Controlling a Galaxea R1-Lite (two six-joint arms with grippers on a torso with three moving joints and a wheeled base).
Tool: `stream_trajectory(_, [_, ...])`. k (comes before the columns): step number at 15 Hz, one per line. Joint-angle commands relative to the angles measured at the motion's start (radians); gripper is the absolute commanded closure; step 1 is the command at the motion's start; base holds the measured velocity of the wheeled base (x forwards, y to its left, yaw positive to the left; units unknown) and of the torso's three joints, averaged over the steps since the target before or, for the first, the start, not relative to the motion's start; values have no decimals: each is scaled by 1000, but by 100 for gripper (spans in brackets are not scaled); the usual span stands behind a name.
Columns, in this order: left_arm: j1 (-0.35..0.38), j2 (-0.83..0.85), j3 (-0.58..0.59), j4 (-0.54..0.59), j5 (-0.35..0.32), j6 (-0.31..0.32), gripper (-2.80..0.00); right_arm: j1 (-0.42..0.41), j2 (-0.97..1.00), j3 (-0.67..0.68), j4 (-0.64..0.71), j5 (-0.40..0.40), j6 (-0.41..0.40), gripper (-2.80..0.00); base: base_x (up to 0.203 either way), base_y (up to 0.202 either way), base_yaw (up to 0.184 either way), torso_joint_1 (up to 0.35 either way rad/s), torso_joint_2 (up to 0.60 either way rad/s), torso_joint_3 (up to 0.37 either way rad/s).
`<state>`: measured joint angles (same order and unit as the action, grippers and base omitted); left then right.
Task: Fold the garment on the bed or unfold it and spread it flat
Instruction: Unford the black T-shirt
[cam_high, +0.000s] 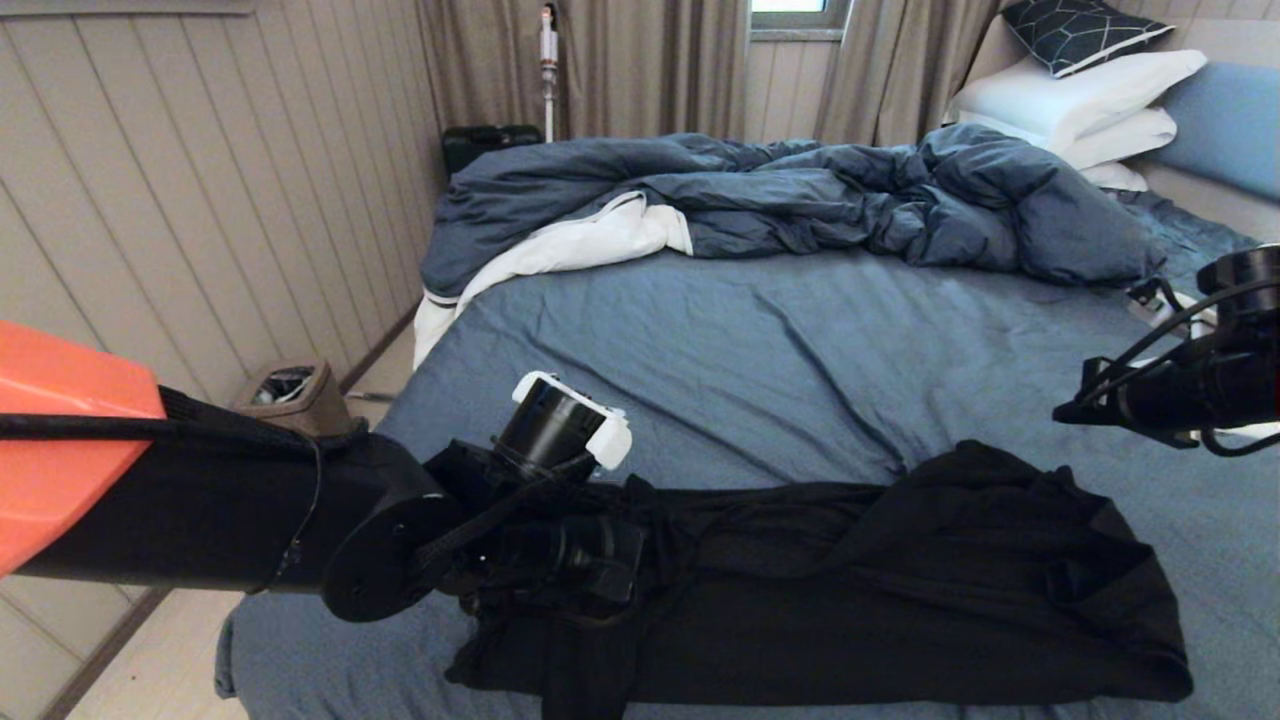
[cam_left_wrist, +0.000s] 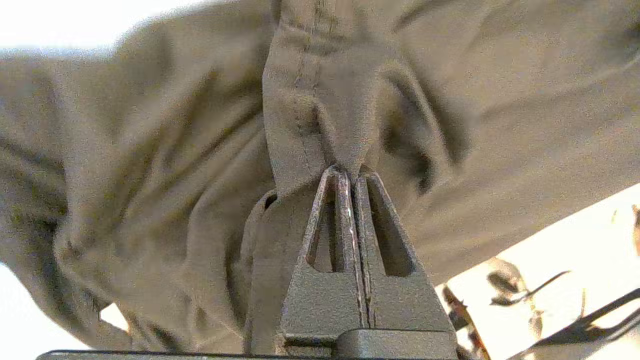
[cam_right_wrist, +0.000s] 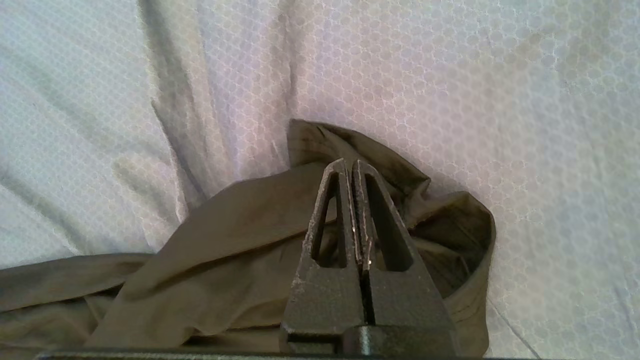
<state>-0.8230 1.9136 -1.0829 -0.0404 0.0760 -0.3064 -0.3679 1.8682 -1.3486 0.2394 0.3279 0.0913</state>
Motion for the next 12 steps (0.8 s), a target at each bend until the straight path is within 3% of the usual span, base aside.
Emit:
stream_trajectory(1, [1, -5, -30, 0, -1, -3, 0, -2, 3, -1, 1, 2, 1, 0, 0, 0, 0, 0, 0, 0])
stream_trajectory(4, [11, 4, -108, -4, 25, -3, 0, 0, 5, 0, 1, 2, 1, 0, 0, 0, 0, 0, 0, 0])
stream_trajectory(8, [109, 90, -280, -24, 177, 4, 0, 0, 5, 2, 1, 2, 1, 0, 0, 0, 0, 0, 0, 0])
stream_trajectory(11, [157, 128, -284, -136, 218, 14, 0, 1, 6, 8, 0, 2, 1, 0, 0, 0, 0, 0, 0, 0])
stream_trajectory(12, [162, 133, -284, -174, 261, 16, 0, 3, 8, 8, 0, 2, 0, 0, 0, 0, 0, 0, 0, 0])
